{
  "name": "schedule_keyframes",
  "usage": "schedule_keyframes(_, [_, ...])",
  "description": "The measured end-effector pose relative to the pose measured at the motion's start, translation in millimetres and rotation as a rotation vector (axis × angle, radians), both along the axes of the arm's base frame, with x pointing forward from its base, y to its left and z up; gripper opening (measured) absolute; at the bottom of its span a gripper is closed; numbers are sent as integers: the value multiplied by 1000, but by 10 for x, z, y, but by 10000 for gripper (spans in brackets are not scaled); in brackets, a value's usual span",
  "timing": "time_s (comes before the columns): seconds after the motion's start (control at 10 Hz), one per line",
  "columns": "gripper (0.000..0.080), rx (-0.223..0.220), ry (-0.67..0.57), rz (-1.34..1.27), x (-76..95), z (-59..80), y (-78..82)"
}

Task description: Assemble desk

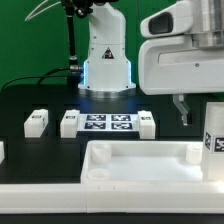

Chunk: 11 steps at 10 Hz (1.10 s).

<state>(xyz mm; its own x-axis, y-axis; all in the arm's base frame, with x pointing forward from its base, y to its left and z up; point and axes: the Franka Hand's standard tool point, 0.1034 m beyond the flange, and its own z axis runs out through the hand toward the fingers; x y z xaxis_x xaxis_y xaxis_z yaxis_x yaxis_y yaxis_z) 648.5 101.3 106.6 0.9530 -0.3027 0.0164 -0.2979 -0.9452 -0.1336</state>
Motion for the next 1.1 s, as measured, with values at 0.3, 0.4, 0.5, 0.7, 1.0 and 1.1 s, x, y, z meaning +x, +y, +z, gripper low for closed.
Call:
schedule_keyframes(0.3, [529, -10, -15, 76, 10, -4, -2])
schedule_keyframes(0.4, [390, -10, -14, 75, 10, -5, -2])
schedule_keyframes(0.5, [289, -9, -10, 39, 11, -6, -10])
schedule_keyframes(0.7, [289, 0, 7, -102, 12, -8, -21])
schedule_keyframes(1.0, [289, 28, 57, -487, 15, -11, -65])
schedule_keyframes(1.1, [289, 57, 94, -675, 6, -11, -76])
